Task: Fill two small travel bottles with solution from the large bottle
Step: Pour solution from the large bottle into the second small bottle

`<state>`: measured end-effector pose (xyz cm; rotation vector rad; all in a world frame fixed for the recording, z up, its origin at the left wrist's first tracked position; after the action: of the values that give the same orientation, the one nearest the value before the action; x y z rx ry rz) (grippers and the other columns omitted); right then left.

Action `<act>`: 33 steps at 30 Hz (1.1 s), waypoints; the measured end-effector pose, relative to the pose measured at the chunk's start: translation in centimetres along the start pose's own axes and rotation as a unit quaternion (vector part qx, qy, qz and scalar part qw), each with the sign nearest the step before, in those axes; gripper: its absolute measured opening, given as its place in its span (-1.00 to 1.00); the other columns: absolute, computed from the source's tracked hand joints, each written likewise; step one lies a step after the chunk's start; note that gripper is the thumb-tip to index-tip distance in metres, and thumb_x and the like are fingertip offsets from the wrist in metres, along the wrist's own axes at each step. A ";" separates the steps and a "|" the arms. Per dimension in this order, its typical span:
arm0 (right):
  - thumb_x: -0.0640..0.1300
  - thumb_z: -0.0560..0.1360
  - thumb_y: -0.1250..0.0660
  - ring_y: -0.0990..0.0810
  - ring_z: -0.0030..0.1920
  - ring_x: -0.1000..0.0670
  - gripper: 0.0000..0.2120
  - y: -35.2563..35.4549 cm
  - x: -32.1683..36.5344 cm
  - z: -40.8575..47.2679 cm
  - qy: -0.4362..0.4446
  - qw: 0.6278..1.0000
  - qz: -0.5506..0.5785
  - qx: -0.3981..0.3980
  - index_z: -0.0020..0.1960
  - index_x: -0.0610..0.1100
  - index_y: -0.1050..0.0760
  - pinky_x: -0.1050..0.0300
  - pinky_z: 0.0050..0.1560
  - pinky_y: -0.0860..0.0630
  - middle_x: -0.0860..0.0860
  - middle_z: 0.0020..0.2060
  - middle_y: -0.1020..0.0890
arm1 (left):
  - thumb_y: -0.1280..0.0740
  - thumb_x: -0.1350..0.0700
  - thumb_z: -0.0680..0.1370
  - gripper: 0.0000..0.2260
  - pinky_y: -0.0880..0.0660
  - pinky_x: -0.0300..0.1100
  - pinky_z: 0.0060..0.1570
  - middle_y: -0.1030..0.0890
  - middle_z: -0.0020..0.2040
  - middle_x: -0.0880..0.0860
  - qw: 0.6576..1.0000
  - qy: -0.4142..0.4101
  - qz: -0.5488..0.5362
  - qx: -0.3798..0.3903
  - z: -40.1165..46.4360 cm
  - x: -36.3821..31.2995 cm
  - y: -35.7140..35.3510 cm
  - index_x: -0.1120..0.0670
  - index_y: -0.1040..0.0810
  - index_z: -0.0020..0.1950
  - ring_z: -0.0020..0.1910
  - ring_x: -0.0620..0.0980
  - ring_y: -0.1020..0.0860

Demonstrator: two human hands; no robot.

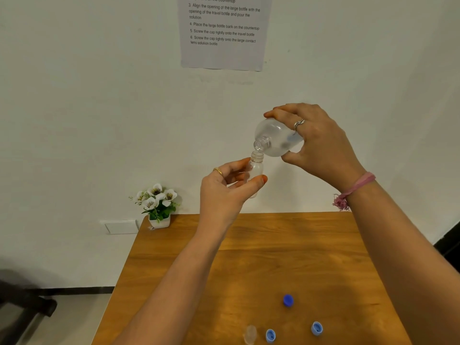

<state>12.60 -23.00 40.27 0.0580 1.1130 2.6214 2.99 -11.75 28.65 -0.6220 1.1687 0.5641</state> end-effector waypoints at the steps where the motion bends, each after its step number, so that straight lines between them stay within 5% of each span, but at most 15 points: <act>1: -0.19 0.29 -0.54 -0.47 0.20 -0.16 -0.36 0.0 0.0 0.0 0.000 1.000 -0.001 0.001 0.32 -0.05 -0.43 -0.04 0.06 -0.49 -0.06 0.21 -0.54 | -0.58 0.15 0.33 -0.66 -0.54 -0.37 -0.19 -0.71 -0.07 -0.06 1.000 0.000 0.000 0.001 0.0 0.0 -0.1 0.03 -0.66 0.09 -0.08 -0.14 -0.63; 33: -0.23 0.31 -0.51 -0.47 0.18 -0.14 -0.40 0.1 0.2 0.2 0.005 1.000 -0.010 -0.003 0.31 -0.05 -0.44 0.02 0.05 -0.46 -0.04 0.20 -0.54 | -0.58 0.15 0.33 -0.68 -0.54 -0.36 -0.19 -0.70 -0.11 -0.12 1.000 -0.005 -0.005 0.004 0.3 0.2 0.1 -0.03 -0.66 0.05 -0.12 -0.19 -0.61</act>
<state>12.43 -22.85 40.46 0.0330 1.1028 2.6097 3.24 -11.45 28.53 -0.6176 1.1575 0.5522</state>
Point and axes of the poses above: each hand's wrist, its own z-axis towards the middle knuckle, its own y-axis out of the back of the hand, x = y × z, the point moved 10 cm from there along z, towards the middle knuckle
